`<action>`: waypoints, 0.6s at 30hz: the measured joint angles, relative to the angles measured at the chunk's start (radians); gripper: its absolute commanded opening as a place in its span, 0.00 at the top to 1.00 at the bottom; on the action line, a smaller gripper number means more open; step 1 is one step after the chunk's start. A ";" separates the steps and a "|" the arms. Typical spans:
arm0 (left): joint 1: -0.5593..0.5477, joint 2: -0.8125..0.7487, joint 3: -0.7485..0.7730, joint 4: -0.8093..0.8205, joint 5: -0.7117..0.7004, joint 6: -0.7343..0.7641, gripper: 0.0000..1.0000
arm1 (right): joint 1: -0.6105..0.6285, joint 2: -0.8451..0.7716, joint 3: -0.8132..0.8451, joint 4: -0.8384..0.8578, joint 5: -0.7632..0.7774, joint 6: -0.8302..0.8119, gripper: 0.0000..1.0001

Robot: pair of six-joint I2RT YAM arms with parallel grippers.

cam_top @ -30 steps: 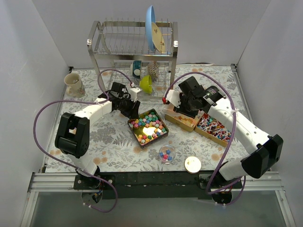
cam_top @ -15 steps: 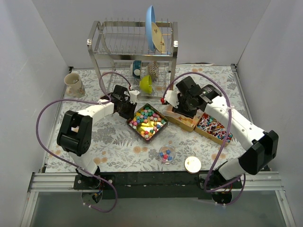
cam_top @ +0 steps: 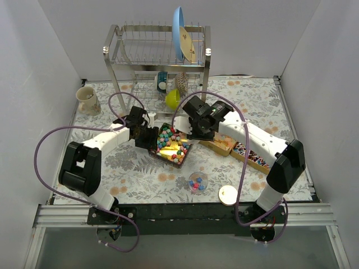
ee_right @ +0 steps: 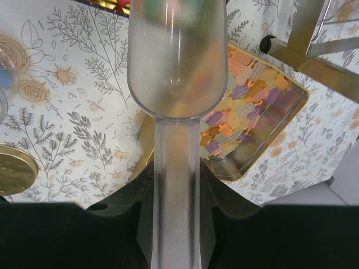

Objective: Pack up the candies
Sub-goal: Adjust the storage box at the center of the board.

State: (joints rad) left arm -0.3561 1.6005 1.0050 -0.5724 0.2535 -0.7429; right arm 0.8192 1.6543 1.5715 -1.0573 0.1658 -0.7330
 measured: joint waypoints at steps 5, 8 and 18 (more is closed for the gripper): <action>0.067 -0.076 -0.001 -0.019 0.007 -0.068 0.74 | 0.045 0.120 0.129 -0.076 0.075 -0.011 0.99; 0.170 -0.100 -0.005 -0.007 0.015 -0.106 0.92 | 0.053 0.221 0.256 -0.120 0.117 -0.001 0.99; 0.233 -0.097 -0.117 0.020 0.119 -0.175 1.00 | 0.112 0.303 0.336 -0.210 0.338 -0.029 0.99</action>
State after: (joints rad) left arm -0.1230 1.5036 0.8875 -0.5522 0.3729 -0.9176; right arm 0.9310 1.9575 1.9072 -1.2671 0.5041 -0.7624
